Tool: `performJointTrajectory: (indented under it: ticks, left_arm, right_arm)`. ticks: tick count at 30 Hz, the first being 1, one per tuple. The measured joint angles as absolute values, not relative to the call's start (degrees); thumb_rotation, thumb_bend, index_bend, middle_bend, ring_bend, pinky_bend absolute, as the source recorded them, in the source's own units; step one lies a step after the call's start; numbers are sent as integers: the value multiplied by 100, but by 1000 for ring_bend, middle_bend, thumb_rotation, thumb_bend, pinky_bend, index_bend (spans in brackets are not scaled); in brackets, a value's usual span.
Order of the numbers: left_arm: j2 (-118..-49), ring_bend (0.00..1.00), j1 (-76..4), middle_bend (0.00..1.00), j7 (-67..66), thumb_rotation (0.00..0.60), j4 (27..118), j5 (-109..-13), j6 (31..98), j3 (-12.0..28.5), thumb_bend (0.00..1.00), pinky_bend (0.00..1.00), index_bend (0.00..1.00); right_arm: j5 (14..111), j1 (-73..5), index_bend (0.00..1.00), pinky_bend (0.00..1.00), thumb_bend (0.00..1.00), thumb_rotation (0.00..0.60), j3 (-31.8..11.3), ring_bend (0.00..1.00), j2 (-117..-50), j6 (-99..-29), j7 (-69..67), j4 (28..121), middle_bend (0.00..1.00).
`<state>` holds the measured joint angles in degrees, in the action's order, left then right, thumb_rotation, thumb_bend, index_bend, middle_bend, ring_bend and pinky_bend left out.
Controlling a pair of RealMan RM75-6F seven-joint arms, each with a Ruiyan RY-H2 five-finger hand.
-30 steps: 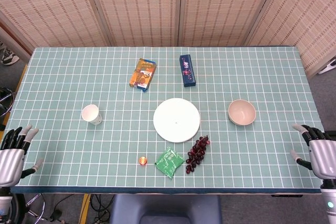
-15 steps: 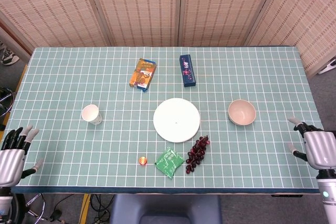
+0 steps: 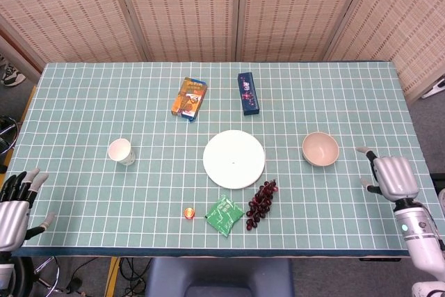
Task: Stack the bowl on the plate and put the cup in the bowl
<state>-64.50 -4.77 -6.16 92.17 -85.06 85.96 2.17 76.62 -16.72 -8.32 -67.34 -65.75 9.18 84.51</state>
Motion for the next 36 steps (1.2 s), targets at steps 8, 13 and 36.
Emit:
performJointTrajectory:
  ticks: [8,13,36]
  left_arm:
    - [-6455,30,-452,50,-606,600,9207,-8489,8591,206,262,11,116]
    - [-6460,30,-434,50,-580,600,9182,-8471,8590,203,261,11,117]
    - [-6483,30,-362,50,-450,600,9083,-8458,8648,215,261,11,116]
  right_arm:
    - [7465,-2175,272,1000,205,600,-853,908,-7328,-5874,863,7677,791]
    - [7411,-2516,290,1000,231,600,-859,908,-7744,-5445,762,7148,790]
    - [7540,-2993,505,1000,434,600,-686,938,-8377,-5126,443,6313,824]
